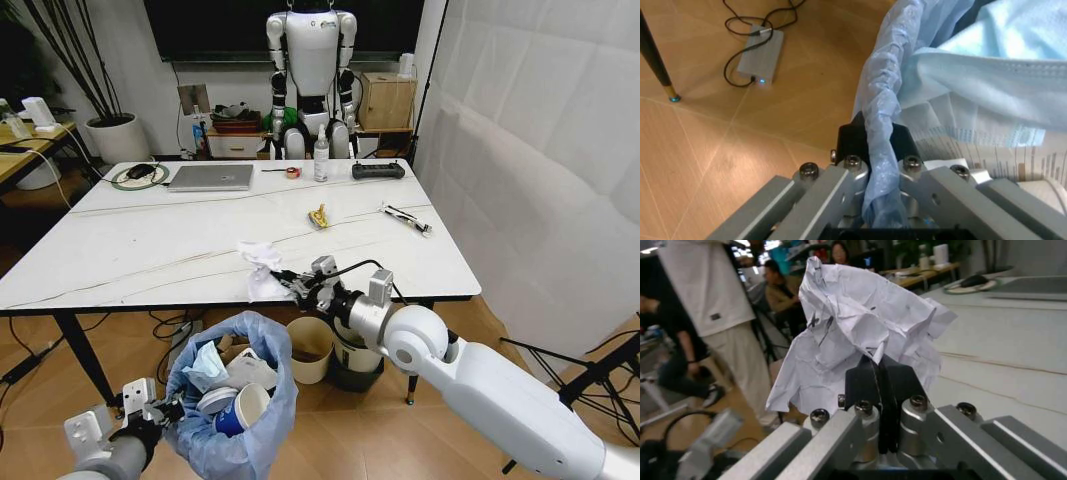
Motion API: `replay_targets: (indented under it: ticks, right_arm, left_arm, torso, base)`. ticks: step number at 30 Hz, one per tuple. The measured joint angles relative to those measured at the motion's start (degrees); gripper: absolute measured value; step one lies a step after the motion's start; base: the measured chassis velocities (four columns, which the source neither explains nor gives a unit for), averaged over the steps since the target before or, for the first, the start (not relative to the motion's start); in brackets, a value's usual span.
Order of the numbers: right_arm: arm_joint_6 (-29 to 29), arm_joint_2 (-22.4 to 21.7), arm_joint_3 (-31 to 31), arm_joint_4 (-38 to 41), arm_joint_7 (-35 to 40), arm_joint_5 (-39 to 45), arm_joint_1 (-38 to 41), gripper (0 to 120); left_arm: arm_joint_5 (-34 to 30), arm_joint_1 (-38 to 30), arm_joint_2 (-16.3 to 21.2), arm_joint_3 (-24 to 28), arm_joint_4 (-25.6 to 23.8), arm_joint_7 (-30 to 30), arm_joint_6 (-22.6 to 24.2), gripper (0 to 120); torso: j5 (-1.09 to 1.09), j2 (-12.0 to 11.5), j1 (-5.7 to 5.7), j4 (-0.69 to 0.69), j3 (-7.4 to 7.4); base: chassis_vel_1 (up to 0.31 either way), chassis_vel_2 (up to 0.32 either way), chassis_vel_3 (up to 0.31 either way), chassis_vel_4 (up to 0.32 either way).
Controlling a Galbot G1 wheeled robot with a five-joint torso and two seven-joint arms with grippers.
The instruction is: Pick up the trash bin and place the trash from the table into it.
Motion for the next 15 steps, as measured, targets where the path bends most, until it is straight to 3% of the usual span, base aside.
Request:
replay_targets:
  ticks: [4,15]
  right_arm:
    - [2.6,-0.7,-5.5,1.9,-3.2,-0.3,0.0,0]
    - [4.9,0.3,-13.0,0.7,-5.0,-1.7,0.6,0]
  left_arm:
    - [-0.1,0.0,-0.2,0.0,-0.2,0.0,0.0,0]
    - [-1.4,-0.5,0.2,-0.6,0.0,-0.7,0.1,0]
  torso:
    - [0.01,0.0,0.0,-0.01,0.0]
    - [0.01,0.0,0.0,-0.01,0.0]
  base:
    - [0.0,0.0,0.0,0.0]
    - [0.0,0.0,0.0,0.0]
